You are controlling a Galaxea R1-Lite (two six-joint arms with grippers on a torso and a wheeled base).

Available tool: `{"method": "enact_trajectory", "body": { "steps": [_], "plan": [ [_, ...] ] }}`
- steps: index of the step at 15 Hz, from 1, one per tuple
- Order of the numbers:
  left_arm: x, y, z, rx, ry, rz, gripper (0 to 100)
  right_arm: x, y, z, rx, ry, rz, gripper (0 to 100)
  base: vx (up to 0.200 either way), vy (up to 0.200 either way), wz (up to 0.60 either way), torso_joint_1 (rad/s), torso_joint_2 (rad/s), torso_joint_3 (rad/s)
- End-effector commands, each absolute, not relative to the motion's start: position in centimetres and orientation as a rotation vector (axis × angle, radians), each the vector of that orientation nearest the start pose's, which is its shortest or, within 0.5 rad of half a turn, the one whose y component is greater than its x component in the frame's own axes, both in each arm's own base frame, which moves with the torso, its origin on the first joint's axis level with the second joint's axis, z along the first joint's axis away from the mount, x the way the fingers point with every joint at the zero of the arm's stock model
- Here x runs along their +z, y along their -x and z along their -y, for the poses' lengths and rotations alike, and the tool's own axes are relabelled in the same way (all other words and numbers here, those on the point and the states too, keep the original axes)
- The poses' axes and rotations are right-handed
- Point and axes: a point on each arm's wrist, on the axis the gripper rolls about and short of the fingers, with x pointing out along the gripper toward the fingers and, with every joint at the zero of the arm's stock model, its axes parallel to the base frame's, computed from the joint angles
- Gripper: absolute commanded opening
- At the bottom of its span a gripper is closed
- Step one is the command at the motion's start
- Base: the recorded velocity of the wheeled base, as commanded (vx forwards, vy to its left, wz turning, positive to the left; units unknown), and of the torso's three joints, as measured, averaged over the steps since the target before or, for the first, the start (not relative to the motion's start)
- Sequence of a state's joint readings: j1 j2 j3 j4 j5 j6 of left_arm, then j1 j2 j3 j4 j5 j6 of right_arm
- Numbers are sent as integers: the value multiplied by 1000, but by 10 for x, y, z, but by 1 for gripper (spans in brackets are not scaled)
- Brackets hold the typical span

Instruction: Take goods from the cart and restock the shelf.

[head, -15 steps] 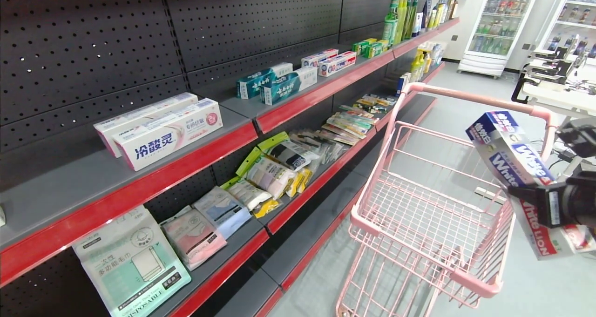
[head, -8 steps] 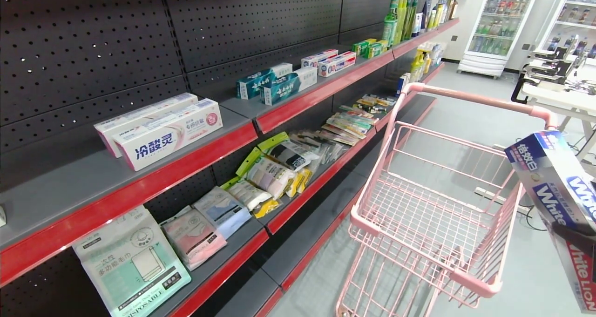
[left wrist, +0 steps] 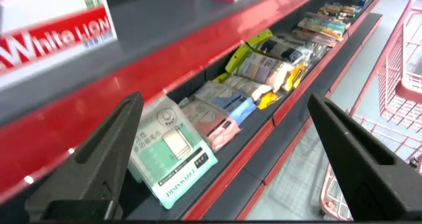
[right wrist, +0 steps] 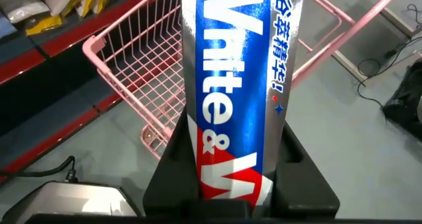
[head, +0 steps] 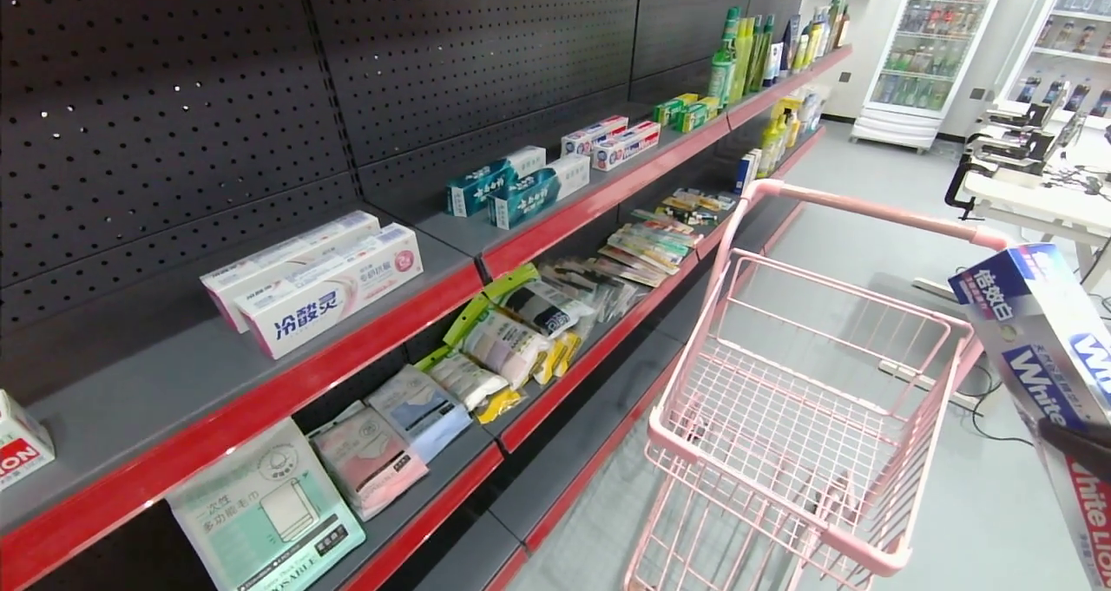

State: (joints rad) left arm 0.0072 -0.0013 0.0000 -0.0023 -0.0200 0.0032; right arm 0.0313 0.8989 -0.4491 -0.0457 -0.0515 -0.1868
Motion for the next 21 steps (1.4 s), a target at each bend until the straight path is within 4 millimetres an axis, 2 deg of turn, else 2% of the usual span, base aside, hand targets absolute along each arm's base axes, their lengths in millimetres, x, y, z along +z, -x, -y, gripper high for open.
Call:
{"method": "enact_trajectory", "body": {
  "steps": [1, 12, 21],
  "plan": [
    [76, 23, 1, -12, -3, 3, 100, 185, -99, -2, 21, 202, -414, 0, 0, 0, 0, 266, -588, -325],
    [76, 23, 1, -12, -3, 3, 100, 190, -111, -3, 28, 220, -420, 0, 0, 0, 0, 200, -426, -229],
    [76, 23, 1, -12, -3, 3, 100, 192, -111, -2, 29, 250, -411, 0, 0, 0, 0, 169, -350, -181]
  ]
}}
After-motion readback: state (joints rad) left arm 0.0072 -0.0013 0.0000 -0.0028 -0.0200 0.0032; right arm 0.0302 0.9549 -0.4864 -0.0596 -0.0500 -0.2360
